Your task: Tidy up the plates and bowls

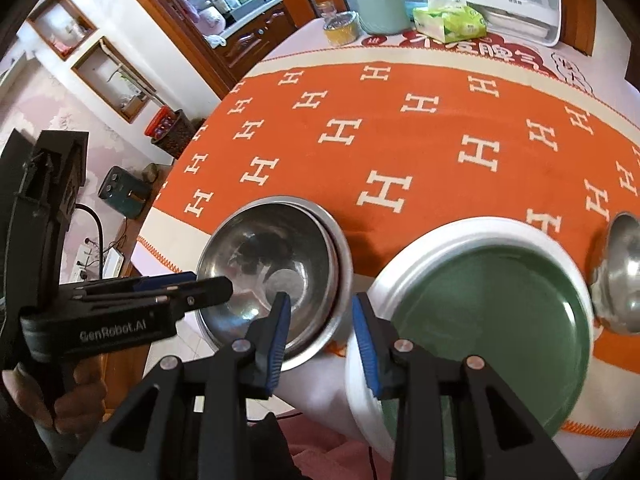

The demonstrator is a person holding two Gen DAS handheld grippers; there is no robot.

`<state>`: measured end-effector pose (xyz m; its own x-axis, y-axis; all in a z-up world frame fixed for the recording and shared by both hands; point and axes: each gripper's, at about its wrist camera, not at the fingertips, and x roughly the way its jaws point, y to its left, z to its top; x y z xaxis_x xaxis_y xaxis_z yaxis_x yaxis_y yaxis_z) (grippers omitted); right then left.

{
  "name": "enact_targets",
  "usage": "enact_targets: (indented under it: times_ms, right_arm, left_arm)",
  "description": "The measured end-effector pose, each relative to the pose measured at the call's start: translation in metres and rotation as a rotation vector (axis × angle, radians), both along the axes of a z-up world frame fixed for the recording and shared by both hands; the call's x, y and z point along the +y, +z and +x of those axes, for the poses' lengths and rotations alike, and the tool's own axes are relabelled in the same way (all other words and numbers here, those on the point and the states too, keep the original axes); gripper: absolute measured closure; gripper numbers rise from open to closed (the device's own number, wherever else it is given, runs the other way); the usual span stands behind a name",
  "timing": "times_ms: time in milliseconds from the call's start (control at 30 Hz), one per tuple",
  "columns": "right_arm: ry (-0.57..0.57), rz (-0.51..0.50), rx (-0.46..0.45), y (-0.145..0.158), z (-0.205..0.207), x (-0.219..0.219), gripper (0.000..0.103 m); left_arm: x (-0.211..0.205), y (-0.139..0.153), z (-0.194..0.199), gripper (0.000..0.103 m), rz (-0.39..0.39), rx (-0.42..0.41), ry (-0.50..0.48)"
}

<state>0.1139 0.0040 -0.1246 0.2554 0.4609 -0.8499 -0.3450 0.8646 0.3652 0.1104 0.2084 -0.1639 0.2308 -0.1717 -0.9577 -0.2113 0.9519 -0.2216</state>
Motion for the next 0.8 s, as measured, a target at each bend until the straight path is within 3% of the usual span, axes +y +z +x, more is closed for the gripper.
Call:
enact_targets:
  times_ms: [267,533,800]
  right_arm:
    - [0.036,0.014,-0.042,0.014,-0.003,-0.034,0.071]
    - [0.056,0.015,-0.113,0.028,-0.005,-0.073,0.071]
    - [0.064,-0.006,-0.245,0.045,-0.009,-0.119,0.071]
  left_arm:
    - [-0.016,0.031,-0.012,0.048,-0.024,-0.145,0.064]
    - [-0.059,0.059,-0.015,0.045,-0.045,-0.287,0.046]
    - [-0.111,0.073,-0.011,0.041,-0.089,-0.386,0.021]
